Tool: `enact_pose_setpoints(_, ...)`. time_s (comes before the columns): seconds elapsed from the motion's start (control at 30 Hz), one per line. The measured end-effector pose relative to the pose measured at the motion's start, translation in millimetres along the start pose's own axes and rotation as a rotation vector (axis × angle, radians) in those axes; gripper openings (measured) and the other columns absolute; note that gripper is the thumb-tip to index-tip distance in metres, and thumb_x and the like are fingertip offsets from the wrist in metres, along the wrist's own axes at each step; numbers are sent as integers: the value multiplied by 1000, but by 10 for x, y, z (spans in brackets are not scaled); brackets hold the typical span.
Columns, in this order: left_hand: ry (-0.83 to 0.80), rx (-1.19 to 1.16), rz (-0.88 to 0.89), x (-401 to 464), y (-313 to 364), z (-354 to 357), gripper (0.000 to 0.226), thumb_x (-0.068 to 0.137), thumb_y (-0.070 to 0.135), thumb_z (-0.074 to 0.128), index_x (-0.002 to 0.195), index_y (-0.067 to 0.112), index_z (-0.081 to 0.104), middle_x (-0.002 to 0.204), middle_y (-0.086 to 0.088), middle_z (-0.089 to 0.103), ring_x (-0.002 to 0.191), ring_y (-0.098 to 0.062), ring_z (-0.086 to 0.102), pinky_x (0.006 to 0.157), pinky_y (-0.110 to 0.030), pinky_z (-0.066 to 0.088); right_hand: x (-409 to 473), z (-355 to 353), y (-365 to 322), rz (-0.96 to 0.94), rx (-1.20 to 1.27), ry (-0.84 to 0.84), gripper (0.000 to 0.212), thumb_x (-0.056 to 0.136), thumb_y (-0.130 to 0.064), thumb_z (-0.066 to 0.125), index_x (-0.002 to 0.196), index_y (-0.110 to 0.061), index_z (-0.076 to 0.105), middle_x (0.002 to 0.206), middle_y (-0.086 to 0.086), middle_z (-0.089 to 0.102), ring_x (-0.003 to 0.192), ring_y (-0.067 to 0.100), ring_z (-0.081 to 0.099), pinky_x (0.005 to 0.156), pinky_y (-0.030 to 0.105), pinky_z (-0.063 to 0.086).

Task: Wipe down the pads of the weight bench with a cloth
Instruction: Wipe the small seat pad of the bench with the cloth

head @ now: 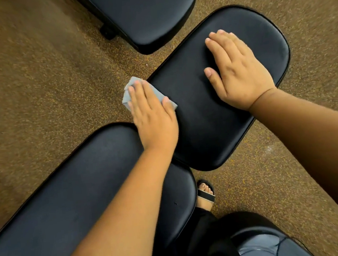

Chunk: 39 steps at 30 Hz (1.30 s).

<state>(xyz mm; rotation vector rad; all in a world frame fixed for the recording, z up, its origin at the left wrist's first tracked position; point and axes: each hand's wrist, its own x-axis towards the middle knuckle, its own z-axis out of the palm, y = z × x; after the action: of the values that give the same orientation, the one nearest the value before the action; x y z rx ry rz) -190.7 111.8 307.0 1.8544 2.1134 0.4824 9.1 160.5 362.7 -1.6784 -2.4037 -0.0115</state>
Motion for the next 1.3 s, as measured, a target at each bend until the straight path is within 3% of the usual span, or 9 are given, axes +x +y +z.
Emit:
enact_pose_setpoints(0.13,-45,-57,121,-510,226,50,61,99,30,35,151,0,26,160,-17,18,150,-31,11,120,-47,17,-2,-80,-42,76,144,31,53,103,-34,33,141,3,39,146,20,41,142,34,31,118,45,23)
enact_pose_setpoints(0.23,-157,-373,197,-795,287,-41,59,96,27,37,150,2,31,161,-10,19,151,-21,10,122,-40,13,-115,-160,-305,204,300,186,46,102,-25,38,139,2,42,146,18,42,142,32,30,117,41,24)
enact_pose_setpoints(0.43,-208,-1436,-529,-536,80,-592,31,94,14,35,112,16,61,118,-3,65,114,-10,60,97,-23,46,-486,101,-1374,147,561,58,45,98,-15,45,138,4,44,148,19,41,144,33,26,119,45,22)
enact_pose_setpoints(0.63,0,-912,-581,-318,-458,-768,25,97,12,40,107,18,62,110,0,65,100,-9,66,85,-32,54,-500,420,-1289,-181,-8,-251,52,100,-28,41,148,-8,36,156,11,30,147,32,21,120,45,15)
enact_pose_setpoints(0.73,-136,-698,-630,-156,-598,-751,22,97,23,47,113,28,61,117,2,62,100,-10,63,94,-41,52,-203,335,-905,-278,-111,-254,51,101,-30,36,147,-11,37,156,8,32,145,31,26,117,47,18)
enact_pose_setpoints(0.8,-217,-656,-618,-82,-587,-753,24,98,22,50,120,24,61,119,3,62,99,-8,61,92,-28,51,64,227,-607,-230,-156,-218,50,102,-32,33,148,-12,36,156,7,32,145,30,27,116,49,18)
enact_pose_setpoints(0.87,-257,-627,-596,-50,-530,-754,27,98,21,53,124,20,61,117,7,64,99,-3,59,84,-14,46,312,109,-344,-78,-150,-187,50,103,-32,30,150,-14,31,157,7,29,147,29,21,117,49,13)
enact_pose_setpoints(1.03,-252,-643,-620,-47,-498,-705,27,97,20,55,122,21,65,114,8,67,105,-6,61,93,-22,47,540,162,-631,316,-100,-54,53,103,-33,22,151,-11,27,160,7,22,149,28,11,121,44,5)
enact_pose_setpoints(1.3,-208,-666,-573,-8,-628,-624,22,90,15,67,112,17,70,97,9,70,89,0,65,80,-11,50,75,465,-1267,-138,148,-164,38,97,-10,47,133,-1,52,150,15,41,143,32,31,120,42,19)
